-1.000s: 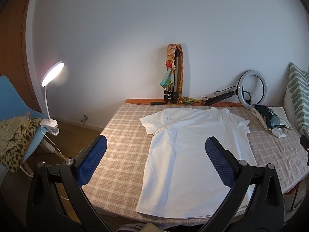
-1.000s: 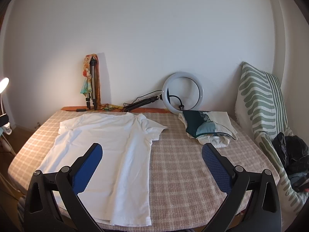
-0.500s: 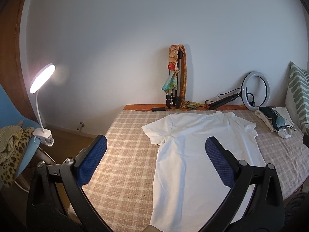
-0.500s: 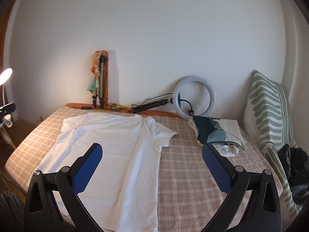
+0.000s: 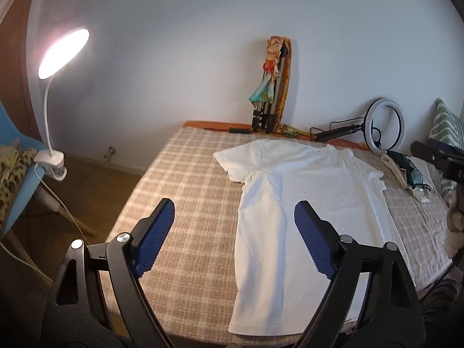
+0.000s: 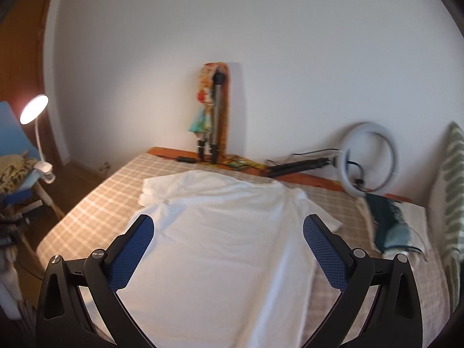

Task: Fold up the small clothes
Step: 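Grasp the shirt hem with the left tool while the right tool grasps the shoulder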

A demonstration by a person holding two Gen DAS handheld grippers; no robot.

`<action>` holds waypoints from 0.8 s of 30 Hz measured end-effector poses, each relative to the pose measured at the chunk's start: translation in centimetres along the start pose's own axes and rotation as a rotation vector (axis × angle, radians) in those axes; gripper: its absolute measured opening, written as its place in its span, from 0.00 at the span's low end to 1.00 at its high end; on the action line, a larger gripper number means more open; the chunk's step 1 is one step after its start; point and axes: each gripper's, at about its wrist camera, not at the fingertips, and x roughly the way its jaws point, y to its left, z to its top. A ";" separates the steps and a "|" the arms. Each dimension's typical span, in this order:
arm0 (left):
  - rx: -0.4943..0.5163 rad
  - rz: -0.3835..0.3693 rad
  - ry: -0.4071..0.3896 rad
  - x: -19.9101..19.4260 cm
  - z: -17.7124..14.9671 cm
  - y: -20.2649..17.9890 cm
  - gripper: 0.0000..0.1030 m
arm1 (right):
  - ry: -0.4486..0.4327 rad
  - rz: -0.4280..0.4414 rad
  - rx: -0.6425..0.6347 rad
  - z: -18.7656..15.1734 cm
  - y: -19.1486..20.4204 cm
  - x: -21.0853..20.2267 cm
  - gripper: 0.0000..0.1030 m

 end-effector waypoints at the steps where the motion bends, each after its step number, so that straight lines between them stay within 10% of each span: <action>1: -0.024 -0.008 0.021 0.3 -0.7 0.6 0.82 | 0.010 0.023 -0.003 0.5 0.5 0.9 0.99; 14: -0.195 -0.065 0.273 3.7 -9.9 2.2 0.69 | 0.154 0.270 -0.075 4.7 8.9 14.2 0.99; 24: -0.269 -0.122 0.353 6.7 -12.6 1.6 0.52 | 0.366 0.290 -0.099 5.1 14.2 25.5 0.88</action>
